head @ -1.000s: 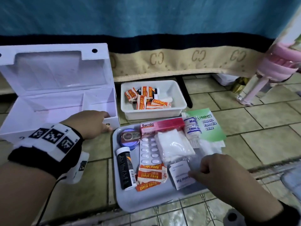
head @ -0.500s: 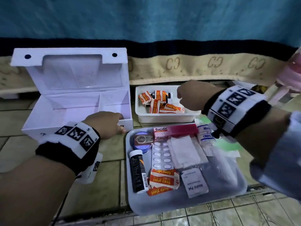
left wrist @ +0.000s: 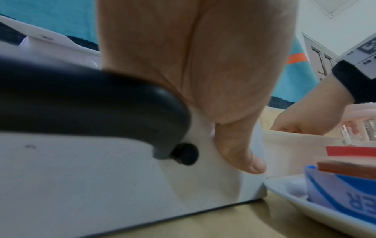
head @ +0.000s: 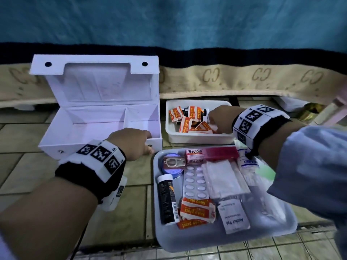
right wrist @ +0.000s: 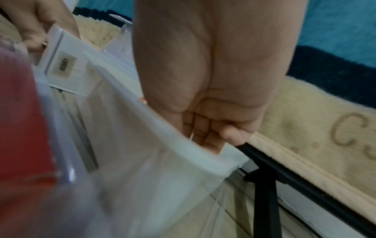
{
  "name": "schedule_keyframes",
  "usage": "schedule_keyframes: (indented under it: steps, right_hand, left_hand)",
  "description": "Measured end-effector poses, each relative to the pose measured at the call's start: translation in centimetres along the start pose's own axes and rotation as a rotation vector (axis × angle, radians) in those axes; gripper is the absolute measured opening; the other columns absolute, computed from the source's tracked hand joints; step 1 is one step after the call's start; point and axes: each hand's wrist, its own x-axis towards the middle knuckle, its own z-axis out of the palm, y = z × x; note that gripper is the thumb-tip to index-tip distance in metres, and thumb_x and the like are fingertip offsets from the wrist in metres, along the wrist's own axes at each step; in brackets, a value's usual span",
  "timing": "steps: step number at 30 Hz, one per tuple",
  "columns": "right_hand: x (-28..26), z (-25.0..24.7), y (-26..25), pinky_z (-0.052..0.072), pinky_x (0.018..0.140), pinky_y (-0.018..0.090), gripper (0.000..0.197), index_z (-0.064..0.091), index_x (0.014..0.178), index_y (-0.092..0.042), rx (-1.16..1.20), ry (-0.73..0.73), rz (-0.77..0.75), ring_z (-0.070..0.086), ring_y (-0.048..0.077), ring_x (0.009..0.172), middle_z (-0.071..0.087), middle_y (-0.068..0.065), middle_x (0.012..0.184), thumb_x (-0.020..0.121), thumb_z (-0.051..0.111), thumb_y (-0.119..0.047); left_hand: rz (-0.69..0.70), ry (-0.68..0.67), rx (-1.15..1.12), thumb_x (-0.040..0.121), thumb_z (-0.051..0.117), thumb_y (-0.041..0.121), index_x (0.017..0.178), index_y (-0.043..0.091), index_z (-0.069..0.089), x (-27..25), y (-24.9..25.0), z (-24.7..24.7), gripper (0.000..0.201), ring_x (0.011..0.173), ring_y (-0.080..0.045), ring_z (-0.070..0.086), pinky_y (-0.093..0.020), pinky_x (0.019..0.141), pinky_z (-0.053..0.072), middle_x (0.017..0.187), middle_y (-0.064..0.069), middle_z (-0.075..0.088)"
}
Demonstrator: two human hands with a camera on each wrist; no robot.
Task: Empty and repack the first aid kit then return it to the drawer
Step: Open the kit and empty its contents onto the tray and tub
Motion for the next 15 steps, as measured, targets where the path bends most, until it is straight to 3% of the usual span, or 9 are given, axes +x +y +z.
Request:
schedule_keyframes:
  steps: [1, 2, 3, 4, 8, 10, 12, 15]
  right_hand:
    - [-0.1, -0.2, 0.2, 0.038, 0.062, 0.022, 0.010, 0.065, 0.094, -0.010, -0.009, 0.029, 0.007, 0.062, 0.026, 0.084, 0.066, 0.011, 0.095, 0.087, 0.059, -0.015]
    - [-0.3, -0.5, 0.4, 0.038, 0.059, 0.022, 0.020, 0.065, 0.103, -0.004, -0.011, 0.059, 0.019, 0.063, 0.027, 0.089, 0.067, 0.014, 0.105, 0.086, 0.061, -0.014]
    - [-0.8, -1.0, 0.6, 0.036, 0.054, 0.023, 0.024, 0.064, 0.106, -0.002, 0.020, 0.088, 0.043, 0.063, 0.027, 0.089, 0.067, 0.015, 0.109, 0.087, 0.061, -0.015]
    - [-1.5, -1.5, 0.9, 0.035, 0.053, 0.023, 0.025, 0.063, 0.108, -0.002, 0.081, 0.137, 0.074, 0.063, 0.028, 0.091, 0.066, 0.015, 0.109, 0.088, 0.059, -0.016]
    - [-5.5, -4.8, 1.3, 0.039, 0.067, 0.028, 0.029, 0.057, 0.111, -0.006, 0.234, 0.293, 0.090, 0.058, 0.030, 0.091, 0.063, 0.012, 0.104, 0.093, 0.049, -0.028]
    - [-8.4, -6.0, 1.4, 0.039, 0.063, 0.026, 0.025, 0.058, 0.108, -0.013, 0.286, 0.243, 0.076, 0.057, 0.022, 0.078, 0.067, 0.001, 0.083, 0.088, 0.056, -0.027]
    - [-11.1, -6.2, 1.2, 0.038, 0.051, 0.021, 0.016, 0.058, 0.096, -0.020, 0.354, 0.092, 0.064, 0.059, 0.011, 0.059, 0.065, -0.010, 0.053, 0.081, 0.062, -0.024]
    - [-13.6, -4.8, 0.1, 0.040, 0.048, 0.018, 0.012, 0.059, 0.089, -0.021, 0.351, -0.118, 0.024, 0.059, 0.008, 0.049, 0.066, -0.006, 0.051, 0.078, 0.063, -0.023]
  left_hand:
    - [-0.003, -0.002, -0.002, 0.091, 0.052, 0.046, 0.137, 0.029, 0.042, 0.0, 0.0, 0.0, 0.050, 0.116, -0.024, 0.052, -0.037, 0.097, 0.044, 0.128, -0.003, 0.058]
    - [-0.003, -0.003, -0.004, 0.091, 0.052, 0.046, 0.137, 0.029, 0.042, 0.0, 0.0, 0.0, 0.050, 0.116, -0.024, 0.052, -0.038, 0.098, 0.043, 0.128, -0.003, 0.058]
    - [-0.002, -0.003, -0.005, 0.091, 0.052, 0.046, 0.137, 0.029, 0.042, 0.0, 0.1, 0.0, 0.050, 0.116, -0.024, 0.052, -0.038, 0.098, 0.043, 0.128, -0.003, 0.058]
    - [-0.001, -0.002, -0.005, 0.091, 0.052, 0.046, 0.137, 0.028, 0.042, -0.1, 0.1, 0.0, 0.050, 0.116, -0.024, 0.052, -0.038, 0.097, 0.044, 0.128, -0.003, 0.058]
    - [-0.001, -0.002, -0.008, 0.092, 0.053, 0.045, 0.136, 0.027, 0.043, -0.1, 0.1, -0.1, 0.049, 0.115, -0.024, 0.052, -0.036, 0.096, 0.044, 0.127, -0.003, 0.058]
    - [-0.004, -0.005, -0.009, 0.091, 0.053, 0.046, 0.136, 0.028, 0.043, 0.0, 0.1, -0.1, 0.049, 0.114, -0.023, 0.052, -0.036, 0.095, 0.044, 0.126, -0.003, 0.059]
    - [-0.009, -0.008, -0.010, 0.091, 0.054, 0.046, 0.135, 0.028, 0.043, 0.1, 0.1, -0.1, 0.049, 0.114, -0.023, 0.053, -0.036, 0.095, 0.044, 0.126, -0.003, 0.059]
    - [-0.015, -0.009, -0.012, 0.090, 0.054, 0.046, 0.134, 0.029, 0.044, 0.2, 0.0, 0.0, 0.048, 0.112, -0.023, 0.053, -0.037, 0.095, 0.045, 0.124, -0.003, 0.059]
